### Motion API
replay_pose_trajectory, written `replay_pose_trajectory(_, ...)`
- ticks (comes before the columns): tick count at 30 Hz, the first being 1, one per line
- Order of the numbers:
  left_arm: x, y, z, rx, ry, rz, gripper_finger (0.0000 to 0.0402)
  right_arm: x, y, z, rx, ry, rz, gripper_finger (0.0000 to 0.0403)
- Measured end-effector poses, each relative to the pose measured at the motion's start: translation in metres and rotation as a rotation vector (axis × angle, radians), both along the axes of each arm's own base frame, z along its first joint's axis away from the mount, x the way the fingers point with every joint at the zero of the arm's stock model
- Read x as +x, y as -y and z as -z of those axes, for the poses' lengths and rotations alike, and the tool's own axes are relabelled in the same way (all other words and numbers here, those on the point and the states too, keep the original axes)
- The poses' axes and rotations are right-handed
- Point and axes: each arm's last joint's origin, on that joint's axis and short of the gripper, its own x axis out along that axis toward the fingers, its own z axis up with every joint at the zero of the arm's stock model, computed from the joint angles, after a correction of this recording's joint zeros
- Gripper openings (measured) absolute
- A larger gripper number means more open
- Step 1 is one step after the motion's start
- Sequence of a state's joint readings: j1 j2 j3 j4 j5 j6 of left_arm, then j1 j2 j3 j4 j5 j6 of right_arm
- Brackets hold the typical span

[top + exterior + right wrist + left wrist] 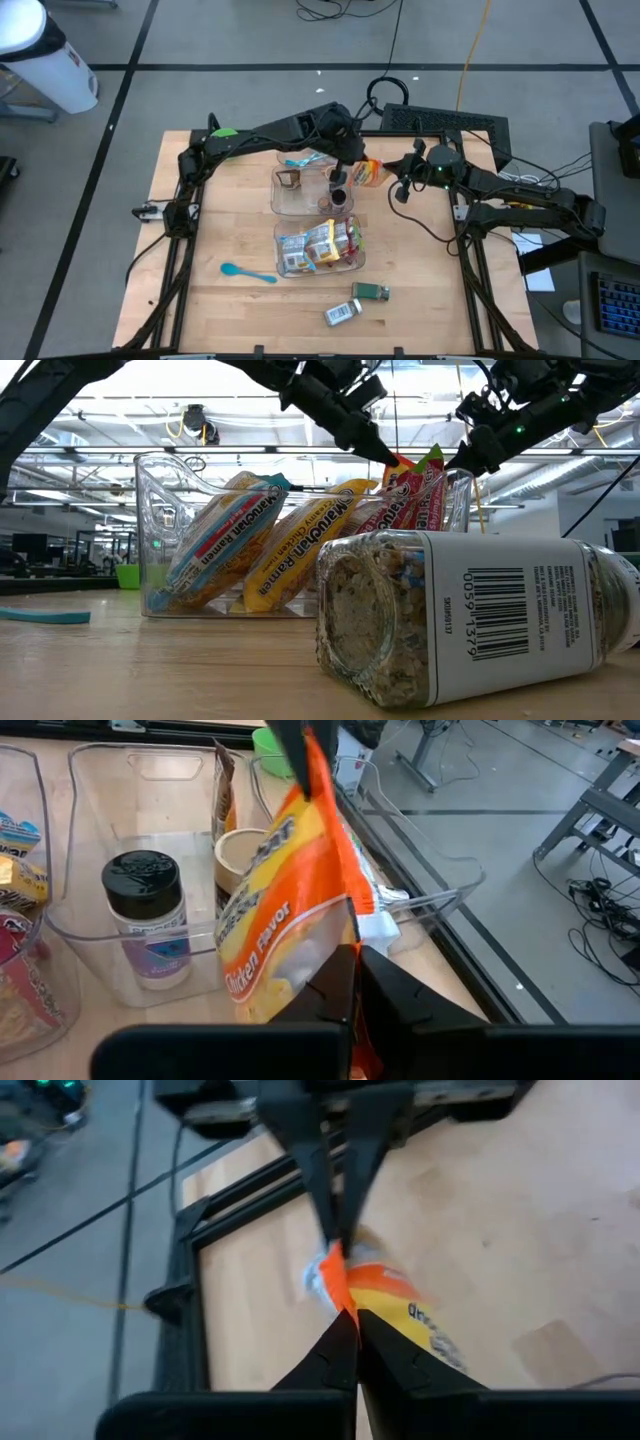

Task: Pick & Place Food Item
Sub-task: Put the orange noodle pack into the bottom transparent bin

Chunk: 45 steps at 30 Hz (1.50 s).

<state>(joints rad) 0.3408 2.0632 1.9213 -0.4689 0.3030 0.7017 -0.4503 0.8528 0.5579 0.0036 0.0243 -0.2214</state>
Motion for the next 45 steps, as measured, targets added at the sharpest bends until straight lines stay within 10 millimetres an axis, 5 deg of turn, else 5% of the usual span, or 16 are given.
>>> replay_pose_trajectory(12, 0.002, 0.015, -0.001, 0.078, -0.057, -0.137, 0.0060, 0.001, 0.000, -0.001, -0.026, 0.001, -0.009, 0.0000)
replay_pose_trajectory(29, -0.005, 0.036, -0.046, 0.024, 0.027, -0.143, 0.0206, 0.004, -0.001, -0.008, -0.037, 0.081, -0.091, 0.0000)
replay_pose_trajectory(45, 0.002, 0.036, -0.041, -0.047, 0.059, -0.087, 0.0214, 0.011, -0.001, -0.050, -0.146, 0.176, -0.162, 0.0000)
